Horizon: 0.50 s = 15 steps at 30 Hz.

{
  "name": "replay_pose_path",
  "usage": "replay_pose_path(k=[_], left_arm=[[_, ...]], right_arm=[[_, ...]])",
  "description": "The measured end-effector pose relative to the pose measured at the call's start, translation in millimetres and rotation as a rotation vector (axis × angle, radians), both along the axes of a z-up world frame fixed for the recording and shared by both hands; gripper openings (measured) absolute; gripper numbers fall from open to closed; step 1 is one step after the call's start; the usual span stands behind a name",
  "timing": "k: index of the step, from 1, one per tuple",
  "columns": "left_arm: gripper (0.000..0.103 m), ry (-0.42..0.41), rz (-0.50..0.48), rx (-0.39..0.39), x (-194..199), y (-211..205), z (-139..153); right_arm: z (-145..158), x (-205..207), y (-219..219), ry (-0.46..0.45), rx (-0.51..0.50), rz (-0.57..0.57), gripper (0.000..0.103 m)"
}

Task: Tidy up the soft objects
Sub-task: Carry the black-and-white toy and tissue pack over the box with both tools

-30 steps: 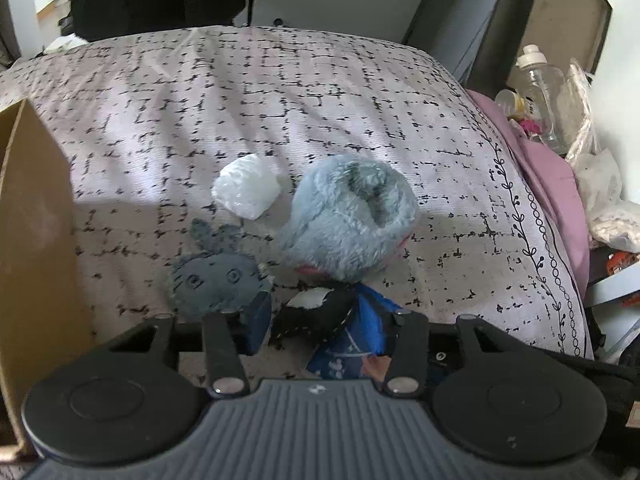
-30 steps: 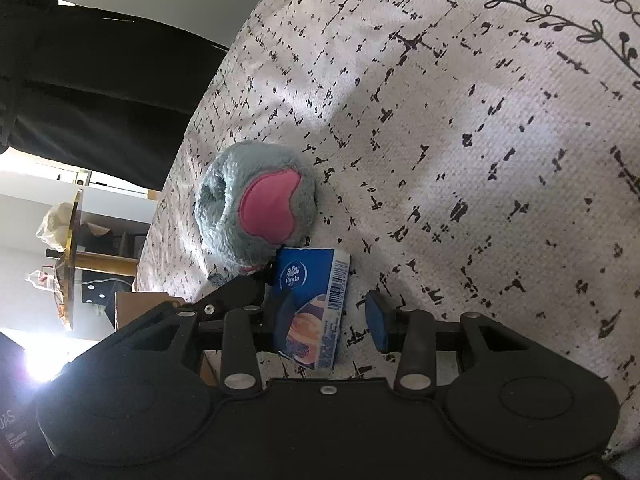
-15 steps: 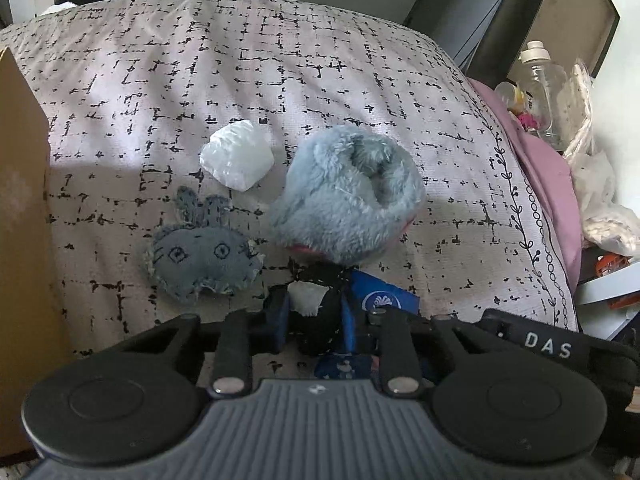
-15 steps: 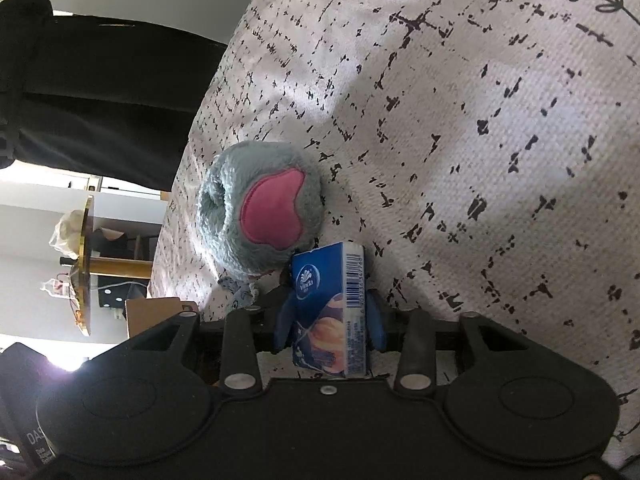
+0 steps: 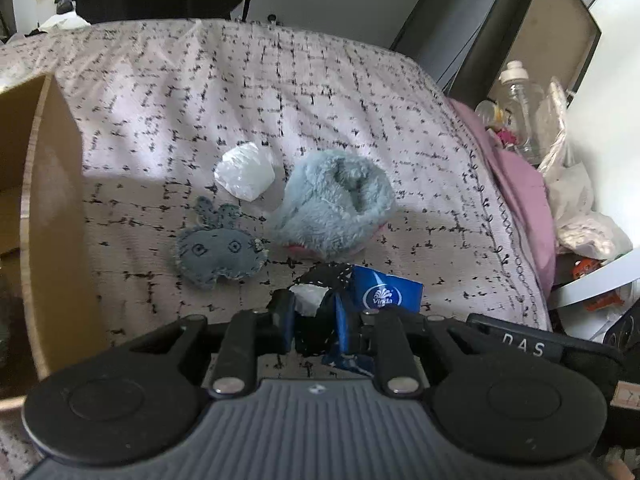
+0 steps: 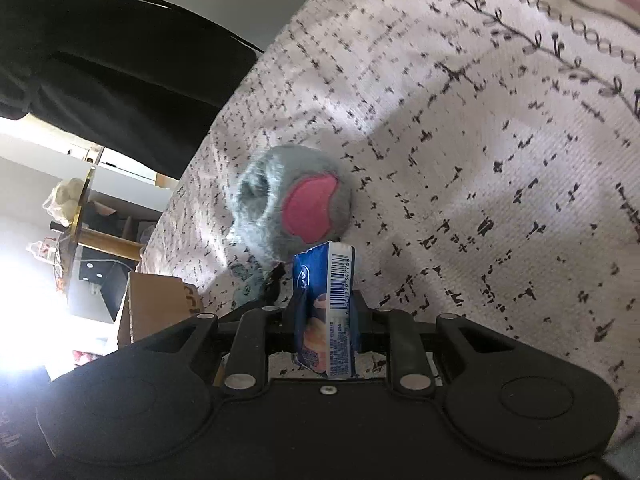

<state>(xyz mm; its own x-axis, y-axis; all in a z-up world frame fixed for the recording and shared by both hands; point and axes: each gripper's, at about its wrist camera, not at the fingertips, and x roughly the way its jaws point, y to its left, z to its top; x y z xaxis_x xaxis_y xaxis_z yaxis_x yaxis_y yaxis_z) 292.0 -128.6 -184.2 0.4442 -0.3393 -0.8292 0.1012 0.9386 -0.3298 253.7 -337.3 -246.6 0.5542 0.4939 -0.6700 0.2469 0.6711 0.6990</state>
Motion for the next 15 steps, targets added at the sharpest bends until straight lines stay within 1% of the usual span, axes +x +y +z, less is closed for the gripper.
replay_pose_path(k=[6,15], left_arm=[[0.020,-0.065,0.014,-0.011,-18.0,14.5,30.8],[0.020,-0.150,0.077,-0.025,-41.2,49.1,68.8]], right_arm=[[27.6,-6.3,12.2,-0.053,-0.022,0.017,0.022],[67.9,-12.6,40.6,-0.137,-0.056,0.055,0.022]])
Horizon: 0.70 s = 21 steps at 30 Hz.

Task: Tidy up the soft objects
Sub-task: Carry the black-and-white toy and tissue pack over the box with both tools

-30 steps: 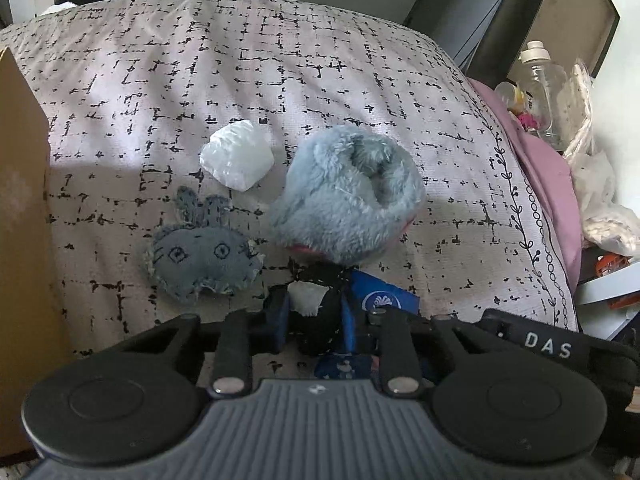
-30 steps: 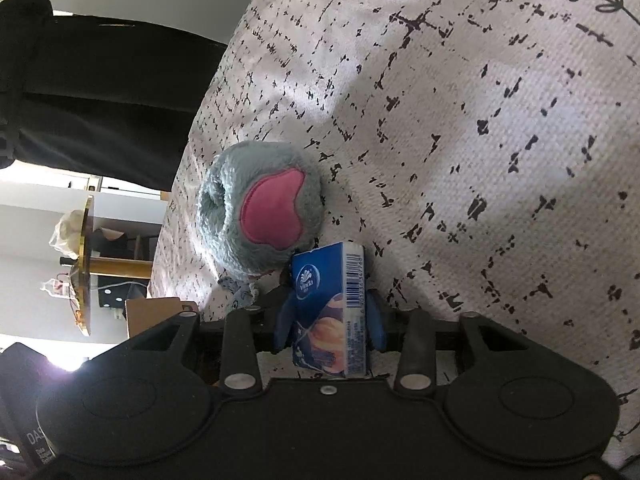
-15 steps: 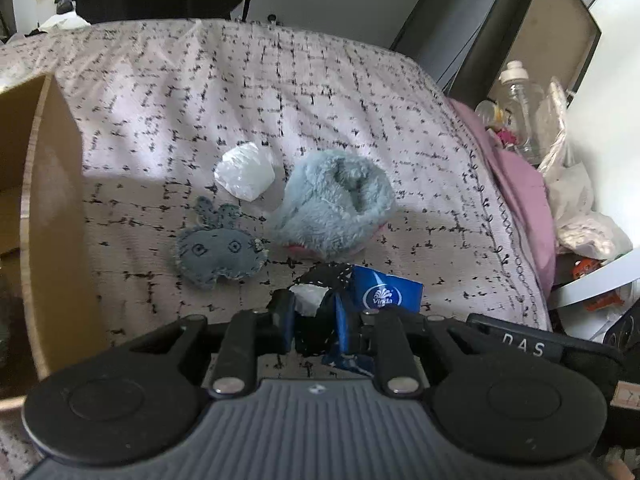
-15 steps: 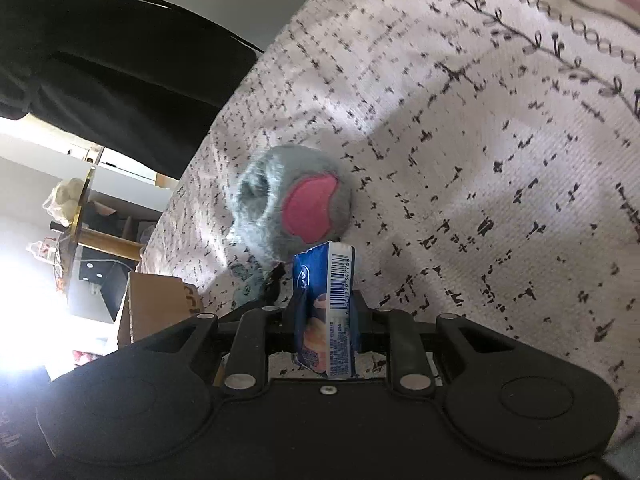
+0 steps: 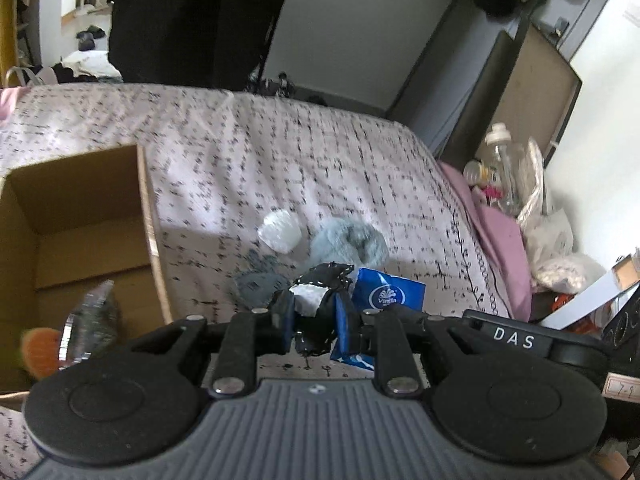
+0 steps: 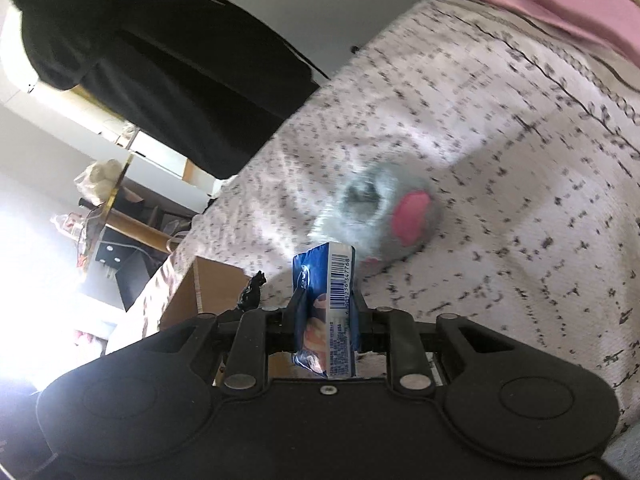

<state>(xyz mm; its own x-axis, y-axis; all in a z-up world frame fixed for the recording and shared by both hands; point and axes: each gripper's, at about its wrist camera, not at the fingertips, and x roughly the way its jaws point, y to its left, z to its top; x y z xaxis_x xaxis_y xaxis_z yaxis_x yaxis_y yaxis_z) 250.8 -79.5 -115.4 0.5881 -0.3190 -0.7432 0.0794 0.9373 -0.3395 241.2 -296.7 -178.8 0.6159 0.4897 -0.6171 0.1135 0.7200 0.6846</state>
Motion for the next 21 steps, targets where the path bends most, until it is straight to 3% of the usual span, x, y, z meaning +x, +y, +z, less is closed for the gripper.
replay_pose_path(k=[9,21], left_arm=[[0.020,-0.054,0.060,-0.025,-18.7,36.9,22.7],[0.020,-0.072,0.149,-0.053,-32.8,90.1,29.3]], right_arm=[[27.1,-8.4,30.0,-0.053,-0.033,0.033,0.022],[47.3,-15.1,74.8,-0.087,-0.104,0.084,0.022]])
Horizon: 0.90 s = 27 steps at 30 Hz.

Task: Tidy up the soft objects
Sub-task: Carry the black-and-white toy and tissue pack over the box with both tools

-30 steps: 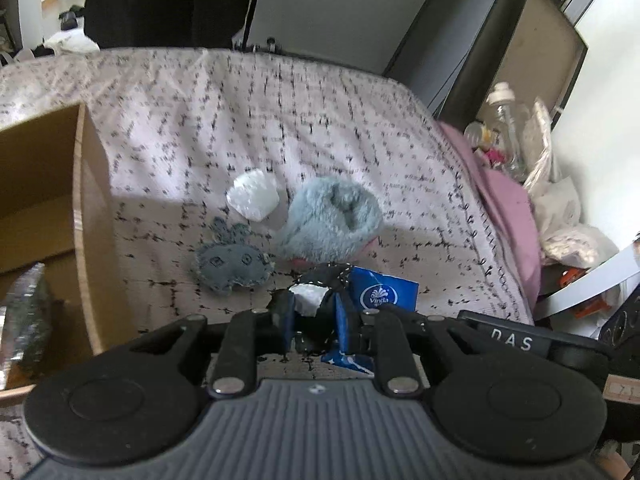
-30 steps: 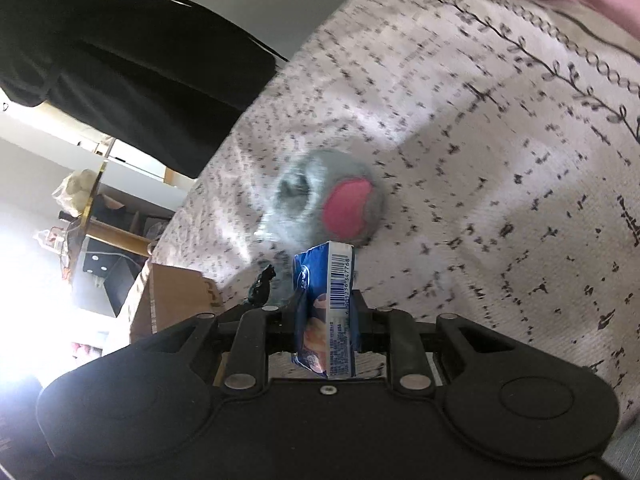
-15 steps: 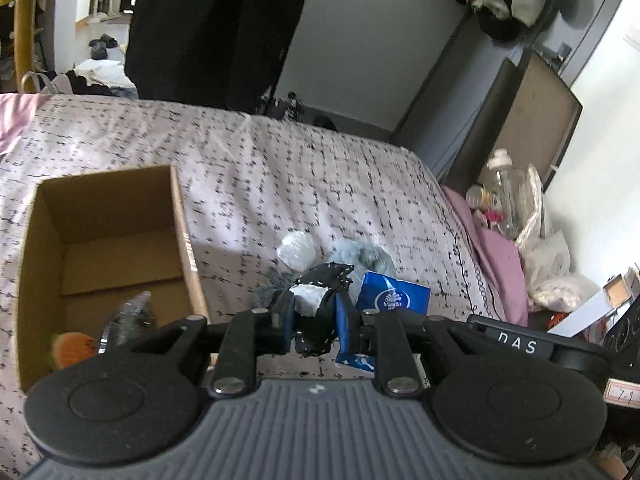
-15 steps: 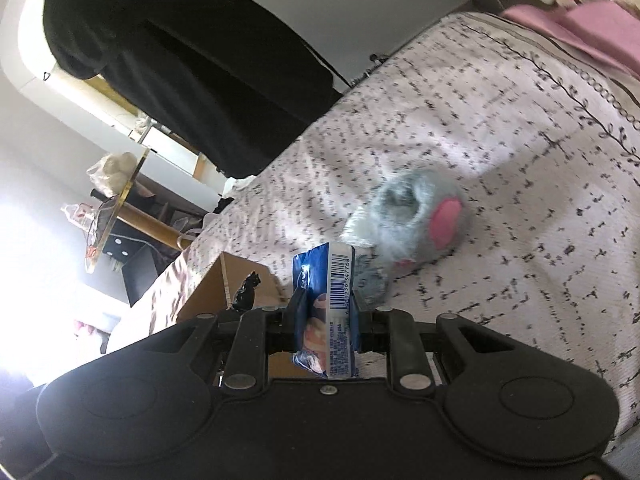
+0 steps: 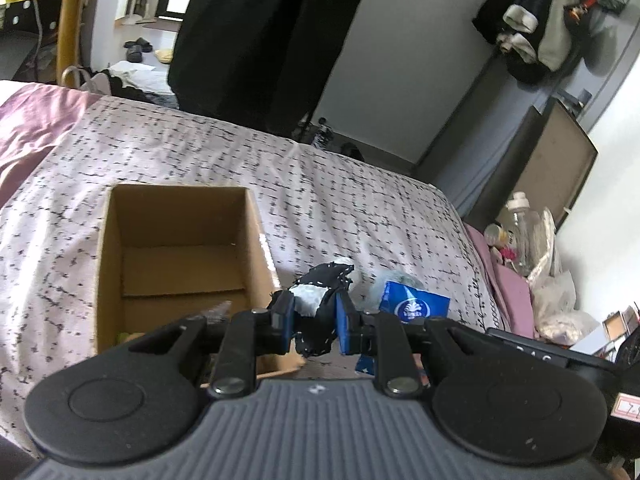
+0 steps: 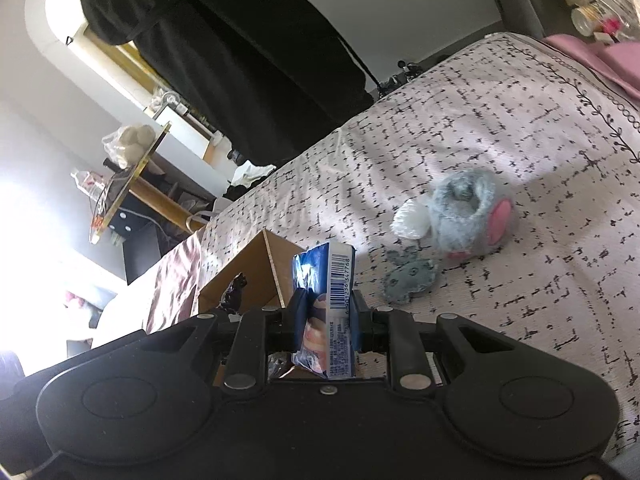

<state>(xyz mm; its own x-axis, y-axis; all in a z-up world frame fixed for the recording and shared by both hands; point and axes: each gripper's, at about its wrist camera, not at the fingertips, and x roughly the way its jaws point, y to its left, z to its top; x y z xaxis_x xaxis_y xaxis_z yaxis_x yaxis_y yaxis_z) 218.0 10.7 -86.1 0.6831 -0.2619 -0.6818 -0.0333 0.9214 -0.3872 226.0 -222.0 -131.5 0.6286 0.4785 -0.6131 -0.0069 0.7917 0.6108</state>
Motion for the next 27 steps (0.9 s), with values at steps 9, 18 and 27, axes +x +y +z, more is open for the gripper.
replay_pose_path(k=[9,18,27], left_arm=[[0.021,0.015,0.086,-0.022,-2.1,42.6,-5.3],[0.021,0.032,0.159,-0.064,3.4,77.5,-15.4],[0.021,0.054,0.178,-0.100,8.8,96.1,-27.5]], right_arm=[[8.3,4.5,34.9,-0.016,-0.046,0.038,0.022],[7.4,13.6,66.3,-0.007,-0.087,0.075,0.022],[-5.5,22.5,87.3,0.038,-0.128,0.093,0.031]])
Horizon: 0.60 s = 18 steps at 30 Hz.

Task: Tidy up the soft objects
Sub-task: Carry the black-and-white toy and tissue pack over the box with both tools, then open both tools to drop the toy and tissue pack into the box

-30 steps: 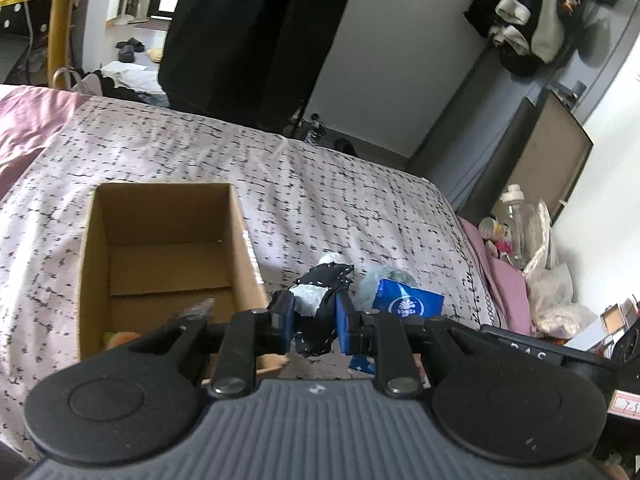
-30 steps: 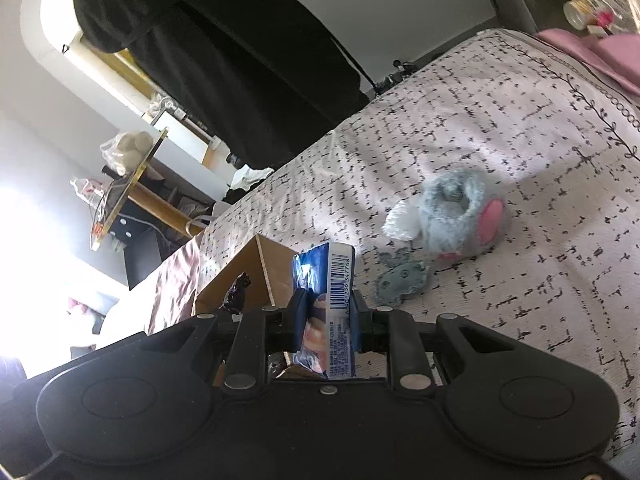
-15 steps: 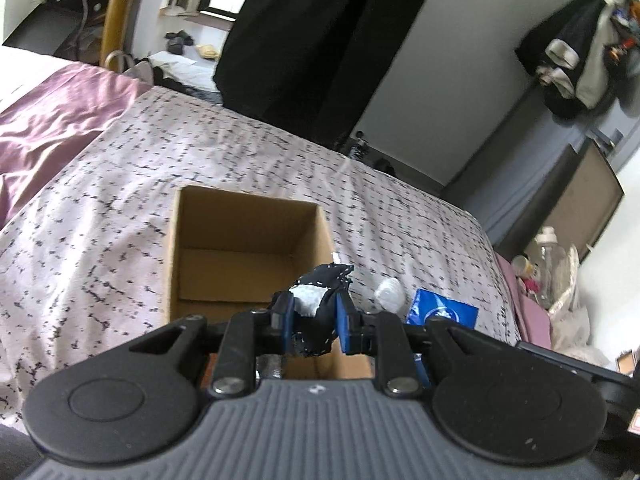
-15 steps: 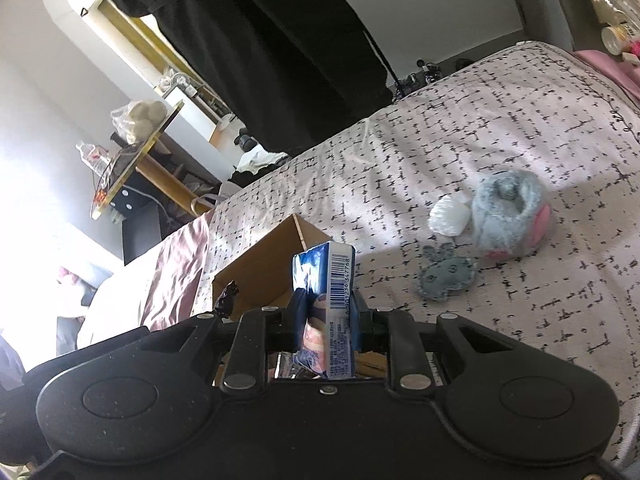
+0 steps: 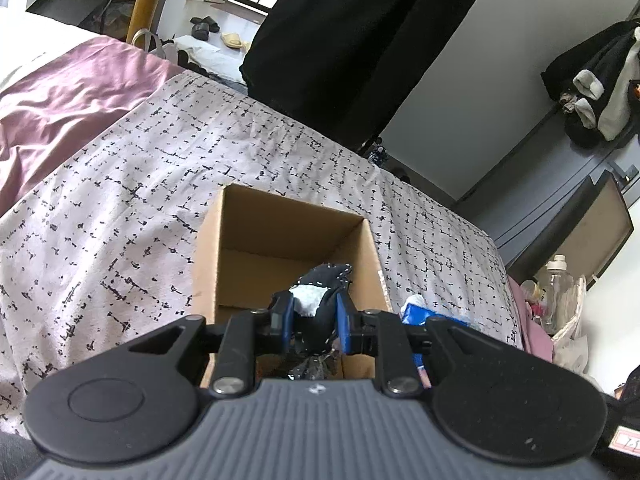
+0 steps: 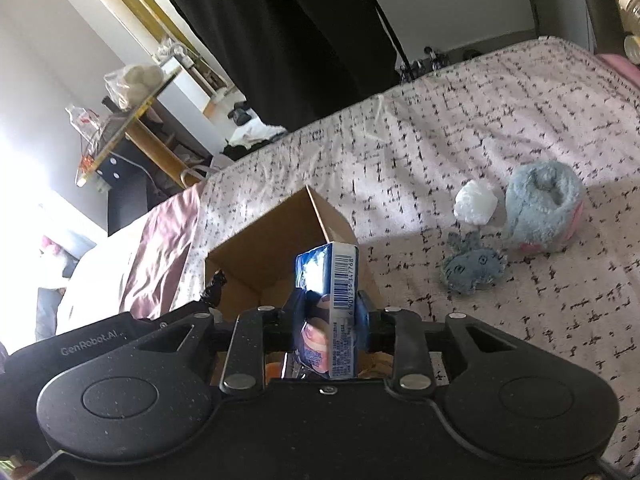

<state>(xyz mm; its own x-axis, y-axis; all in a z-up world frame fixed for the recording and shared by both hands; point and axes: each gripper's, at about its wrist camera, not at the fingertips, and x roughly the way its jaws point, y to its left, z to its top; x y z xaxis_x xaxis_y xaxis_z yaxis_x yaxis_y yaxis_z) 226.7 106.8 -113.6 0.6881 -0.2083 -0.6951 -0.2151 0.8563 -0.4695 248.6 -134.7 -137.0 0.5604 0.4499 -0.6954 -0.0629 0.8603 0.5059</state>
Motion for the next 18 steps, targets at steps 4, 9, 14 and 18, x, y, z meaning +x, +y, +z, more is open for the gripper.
replay_pose_path(k=[4,9,14,18], left_arm=[[0.021,0.015,0.001,-0.010,3.0,4.5,-6.7],[0.022,0.029,-0.004,-0.015,7.0,5.0,-11.6],[0.022,0.039,-0.002,-0.008,9.3,3.8,-12.7],[0.026,0.056,0.033,0.025,9.7,3.9,-11.7]], right_arm=[[-2.2,-1.3,2.2,0.006,-0.003,0.000,0.033],[-1.5,-0.3,2.6,0.005,-0.009,-0.001,0.034],[-1.2,-0.3,-2.0,0.006,-0.001,-0.013,0.037],[-1.4,-2.8,-8.4,0.004,0.002,-0.021,0.041]])
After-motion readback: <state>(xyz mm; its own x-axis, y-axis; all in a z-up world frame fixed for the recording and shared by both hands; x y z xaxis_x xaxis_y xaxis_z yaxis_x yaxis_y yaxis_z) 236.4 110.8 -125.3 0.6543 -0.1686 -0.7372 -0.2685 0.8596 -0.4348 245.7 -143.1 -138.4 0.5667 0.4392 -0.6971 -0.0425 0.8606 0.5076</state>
